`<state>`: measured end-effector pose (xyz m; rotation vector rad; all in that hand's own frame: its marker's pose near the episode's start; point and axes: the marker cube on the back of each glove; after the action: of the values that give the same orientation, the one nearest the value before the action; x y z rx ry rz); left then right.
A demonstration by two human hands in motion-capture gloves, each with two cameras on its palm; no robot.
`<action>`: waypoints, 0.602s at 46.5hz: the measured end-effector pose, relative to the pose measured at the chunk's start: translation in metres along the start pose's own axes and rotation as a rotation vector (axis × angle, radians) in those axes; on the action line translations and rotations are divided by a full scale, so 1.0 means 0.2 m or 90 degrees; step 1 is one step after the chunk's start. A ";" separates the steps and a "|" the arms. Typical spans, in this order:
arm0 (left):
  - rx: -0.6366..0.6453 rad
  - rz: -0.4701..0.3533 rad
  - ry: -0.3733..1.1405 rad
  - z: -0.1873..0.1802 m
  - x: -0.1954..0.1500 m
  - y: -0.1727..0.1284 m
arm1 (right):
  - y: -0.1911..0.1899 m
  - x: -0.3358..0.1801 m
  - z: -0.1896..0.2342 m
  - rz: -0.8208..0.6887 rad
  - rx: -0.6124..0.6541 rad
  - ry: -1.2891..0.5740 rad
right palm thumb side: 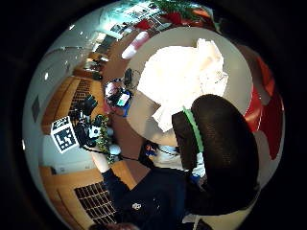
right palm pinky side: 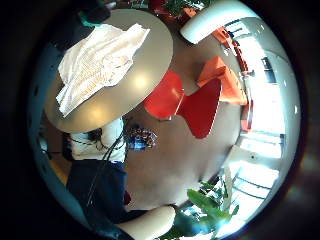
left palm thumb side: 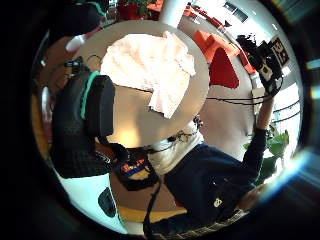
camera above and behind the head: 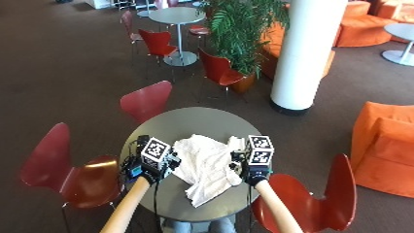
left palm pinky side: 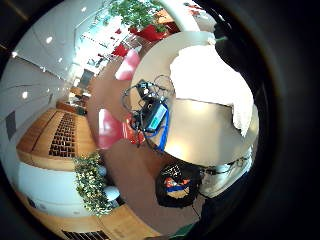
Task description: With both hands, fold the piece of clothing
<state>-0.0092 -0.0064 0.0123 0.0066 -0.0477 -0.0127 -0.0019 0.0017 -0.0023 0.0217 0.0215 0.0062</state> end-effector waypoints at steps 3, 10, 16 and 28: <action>0.000 -0.004 -0.018 0.03 -0.02 -0.02 | 0.01 -0.01 -0.01 0.001 0.014 0.013; -0.018 -0.021 -0.029 0.05 -0.08 -0.04 | 0.01 -0.03 0.00 -0.002 0.009 0.026; -0.029 -0.002 0.027 0.08 -0.12 -0.09 | 0.00 -0.07 -0.01 -0.007 -0.008 0.038; -0.128 0.070 0.058 0.33 -0.18 -0.29 | -0.08 -0.12 0.02 -0.032 -0.053 0.054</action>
<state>-0.0487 -0.0651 0.0753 -0.1958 0.0448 0.0932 -0.0259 -0.0144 0.0013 -0.0625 0.1066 -0.0416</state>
